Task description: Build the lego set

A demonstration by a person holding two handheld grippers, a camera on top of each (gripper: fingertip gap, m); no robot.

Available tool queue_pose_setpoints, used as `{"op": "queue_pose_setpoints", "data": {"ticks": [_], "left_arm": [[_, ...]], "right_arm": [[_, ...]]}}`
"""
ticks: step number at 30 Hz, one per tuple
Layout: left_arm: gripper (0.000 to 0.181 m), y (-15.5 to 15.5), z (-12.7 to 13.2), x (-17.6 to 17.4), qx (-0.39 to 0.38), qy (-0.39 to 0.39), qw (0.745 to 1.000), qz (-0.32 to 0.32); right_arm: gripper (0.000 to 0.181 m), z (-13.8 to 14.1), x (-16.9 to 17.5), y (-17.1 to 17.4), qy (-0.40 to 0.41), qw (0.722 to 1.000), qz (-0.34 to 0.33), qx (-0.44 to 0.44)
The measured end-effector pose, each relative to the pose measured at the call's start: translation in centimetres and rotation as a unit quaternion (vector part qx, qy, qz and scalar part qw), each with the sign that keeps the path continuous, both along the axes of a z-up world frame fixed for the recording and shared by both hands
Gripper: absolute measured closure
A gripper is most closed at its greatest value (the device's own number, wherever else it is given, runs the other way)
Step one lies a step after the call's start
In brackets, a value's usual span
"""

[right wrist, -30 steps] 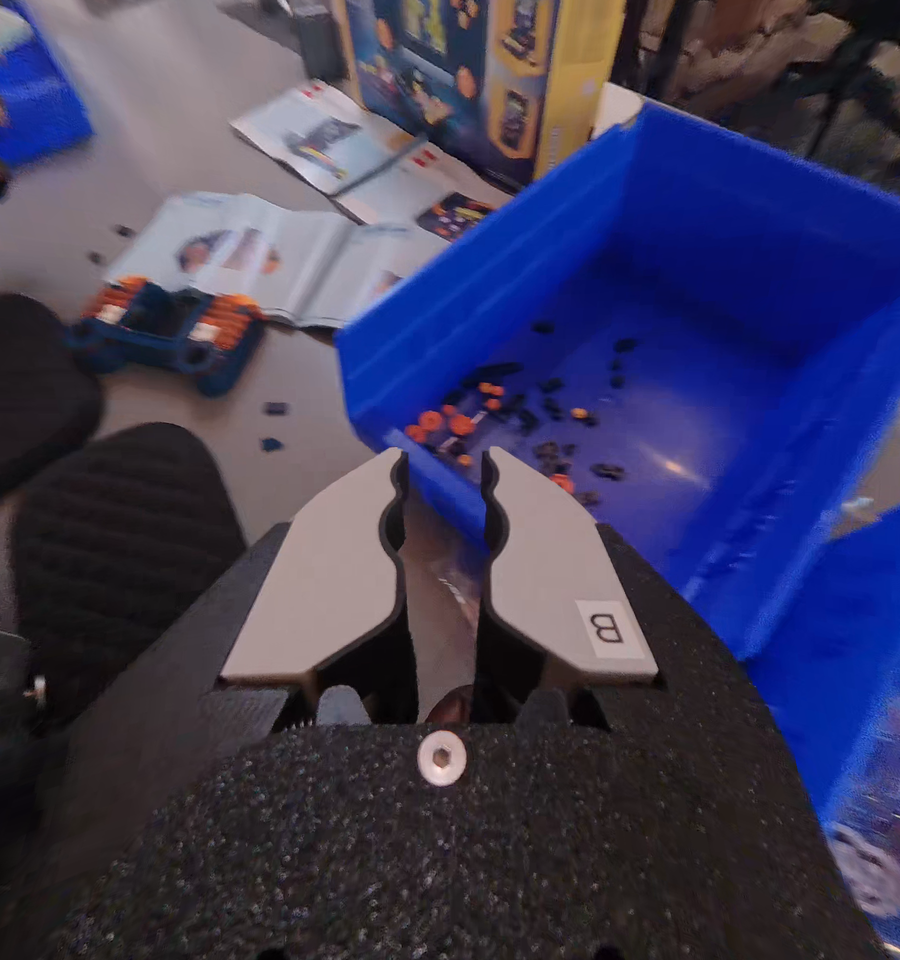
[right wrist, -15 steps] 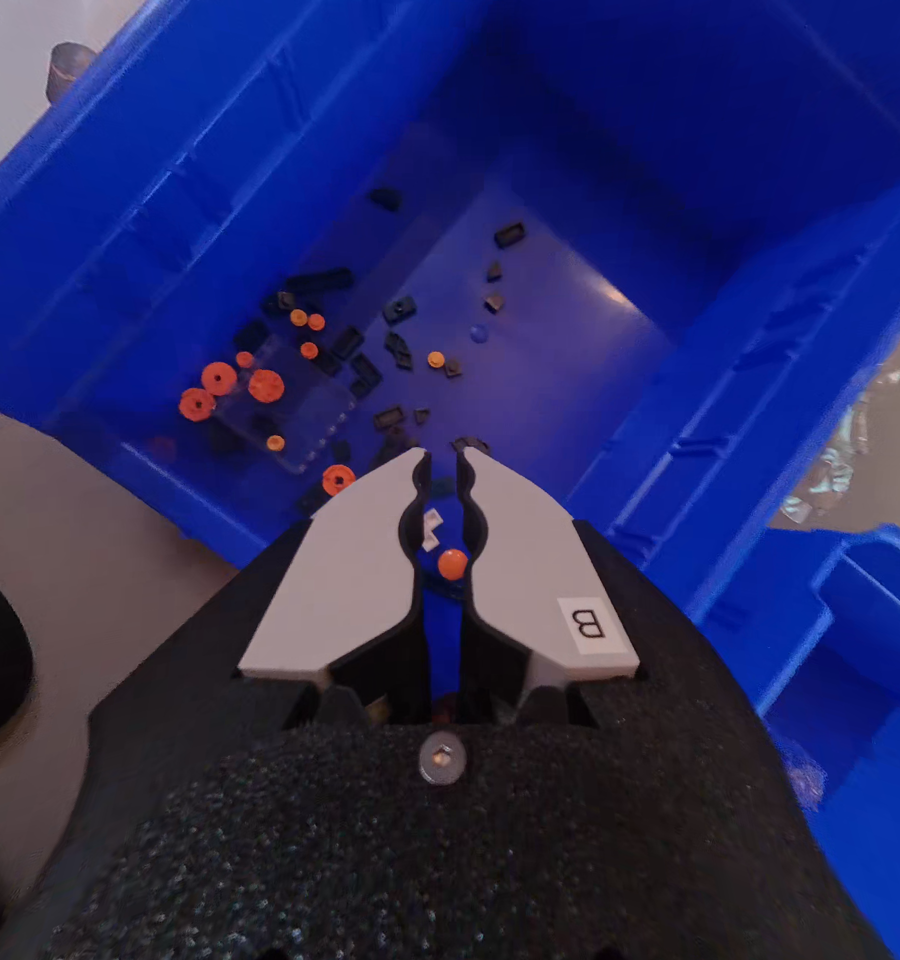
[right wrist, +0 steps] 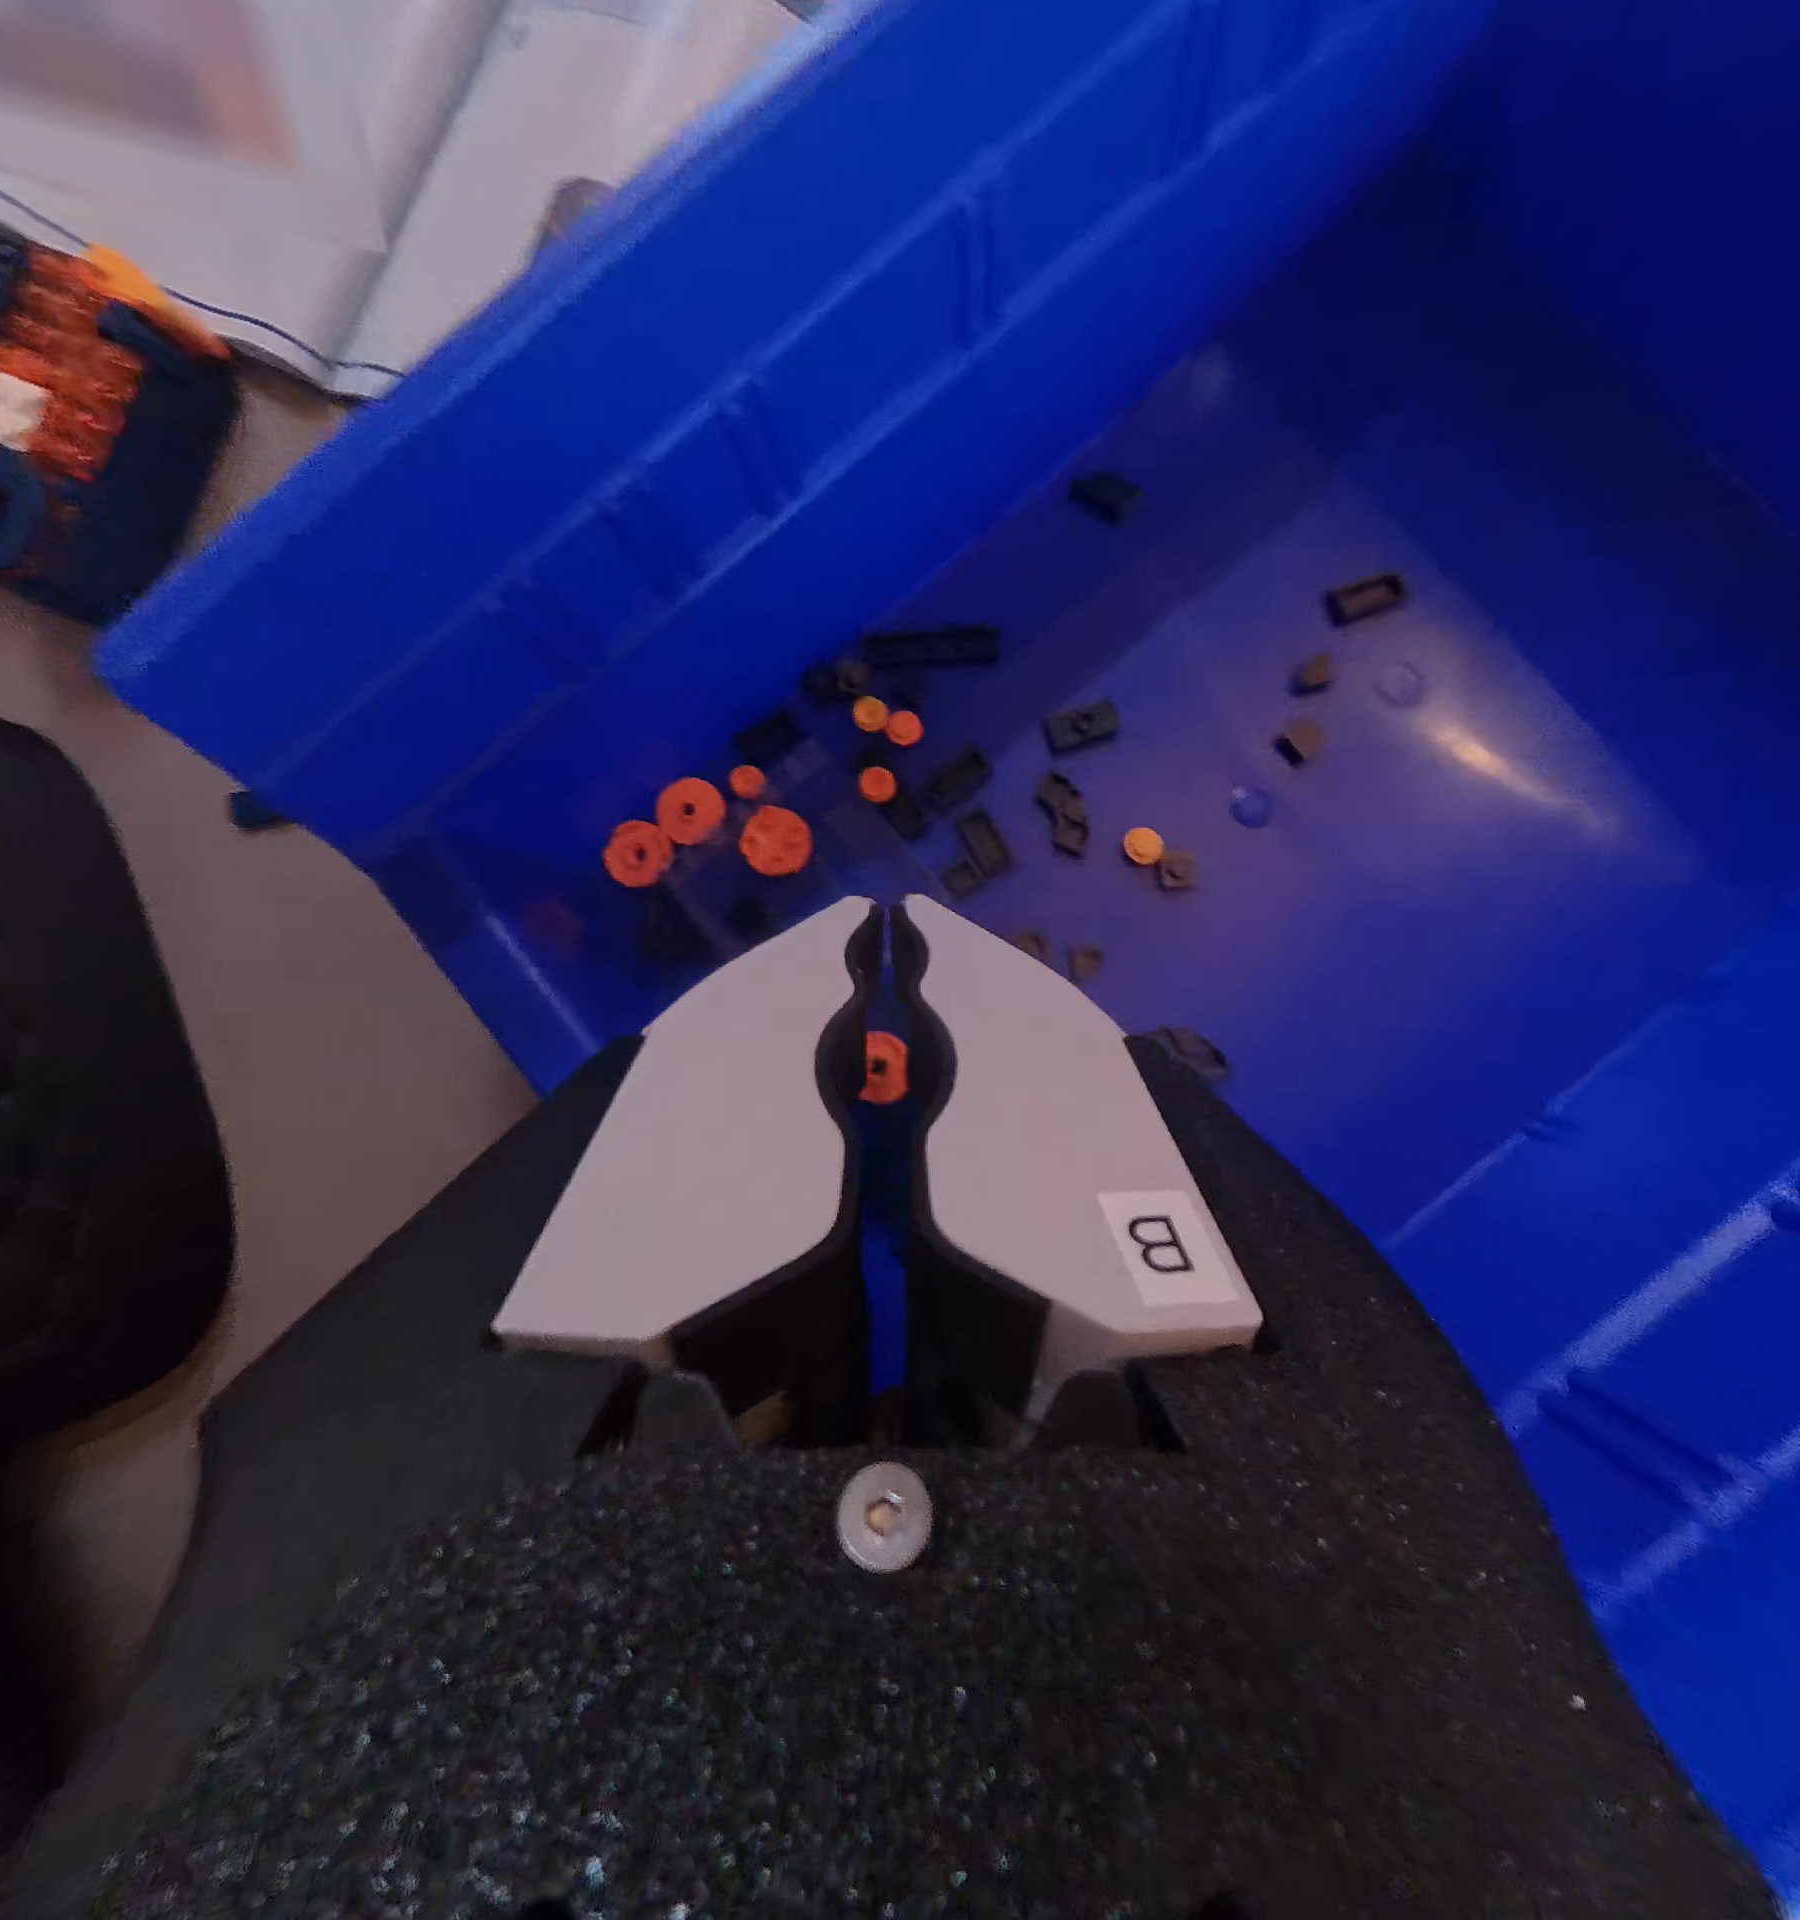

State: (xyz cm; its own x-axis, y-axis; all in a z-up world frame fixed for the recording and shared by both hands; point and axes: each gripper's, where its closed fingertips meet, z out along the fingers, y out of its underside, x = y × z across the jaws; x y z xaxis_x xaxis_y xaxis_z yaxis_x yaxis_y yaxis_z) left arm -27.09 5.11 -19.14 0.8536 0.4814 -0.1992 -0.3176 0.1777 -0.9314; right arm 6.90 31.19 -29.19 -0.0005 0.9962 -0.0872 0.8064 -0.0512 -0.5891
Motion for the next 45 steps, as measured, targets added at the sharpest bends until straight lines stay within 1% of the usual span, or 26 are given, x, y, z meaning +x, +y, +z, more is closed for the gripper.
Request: {"op": "queue_pose_setpoints", "data": {"ticks": [2, 4, 5, 6, 8, 10, 13, 15, 18, 20, 23, 24, 26, 29, 33, 37, 40, 42, 45], "left_arm": [[0.151, -0.2, 0.0, -0.2, 0.001, 0.000, 1.000, 0.005], [0.151, -0.1, 0.2, -0.2, 0.011, -0.013, 1.000, 0.001], [0.151, 0.1, 0.3, 0.0, 0.012, -0.014, 1.000, -0.004], [0.151, 0.2, 0.4, 0.2, 0.012, -0.010, 1.000, -0.006], [0.151, 0.4, 0.9, 0.6, 0.009, 0.001, 1.000, -0.011], [0.151, 0.4, 1.4, 1.1, 0.018, 0.004, 1.000, -0.023], [0.151, 0.0, 2.0, 1.4, 0.031, 0.004, 0.999, -0.031], [0.151, -0.3, 2.3, 1.4, 0.041, -0.001, 0.999, -0.034], [0.151, -0.5, 2.5, 1.3, 0.046, -0.007, 0.998, -0.036], [0.150, -0.4, 2.4, 1.4, 0.043, -0.005, 0.998, -0.039], [0.150, -0.3, 2.3, 1.4, 0.033, 0.000, 0.999, -0.038], [0.150, -0.2, 2.3, 1.5, 0.032, 0.002, 0.999, -0.039], [0.150, -0.3, 2.4, 1.5, 0.031, 0.004, 0.999, -0.039], [0.150, -0.3, 2.5, 1.5, 0.032, 0.005, 0.999, -0.037], [0.151, -0.6, 2.9, 1.7, 0.036, 0.009, 0.999, -0.035], [0.151, -0.8, 3.2, 1.7, 0.041, 0.010, 0.999, -0.034], [0.151, -1.1, 3.4, 1.7, 0.044, 0.009, 0.998, -0.033], [0.151, -1.2, 3.4, 1.6, 0.046, 0.008, 0.998, -0.033], [0.151, -1.2, 3.5, 1.6, 0.046, 0.005, 0.998, -0.033]], "right_arm": [[0.181, -0.2, -0.6, -1.0, 0.006, 1.000, 0.019, -0.022], [0.181, -1.1, -0.5, -1.9, -0.019, 0.998, 0.044, -0.029], [0.177, -1.5, -0.2, -2.2, -0.036, 0.997, 0.055, -0.035], [0.169, -1.9, 0.0, -2.5, -0.058, 0.995, 0.062, -0.043], [0.167, -2.0, 0.1, -2.9, -0.083, 0.992, 0.070, -0.058], [0.167, -2.1, -0.4, -3.5, -0.090, 0.989, 0.094, -0.069], [0.167, -3.0, -0.4, -3.4, -0.115, 0.986, 0.111, -0.049], [0.164, -3.6, -0.1, -3.1, -0.131, 0.984, 0.115, -0.036], [0.162, -3.8, -0.6, -3.2, -0.125, 0.983, 0.128, -0.030], [0.164, -3.9, -0.6, -3.2, -0.128, 0.982, 0.137, -0.025], [0.171, -4.1, -0.6, -2.8, -0.129, 0.982, 0.139, -0.003], [0.171, -4.1, -0.5, -2.9, -0.127, 0.981, 0.146, 0.002], [0.179, -4.2, -0.3, -3.4, -0.131, 0.978, 0.160, 0.000], [0.175, -3.9, -0.3, -3.2, -0.129, 0.976, 0.172, 0.021], [0.175, -3.4, -0.1, -2.4, -0.130, 0.976, 0.172, 0.032], [0.176, -3.4, 0.0, -3.5, -0.143, 0.962, 0.231, 0.013], [0.177, -4.2, 0.0, -3.5, -0.167, 0.954, 0.250, 0.016], [0.172, -4.1, -0.2, -2.8, -0.167, 0.954, 0.244, 0.039], [0.177, -3.5, -0.4, -1.0, -0.156, 0.955, 0.228, 0.107]]}}
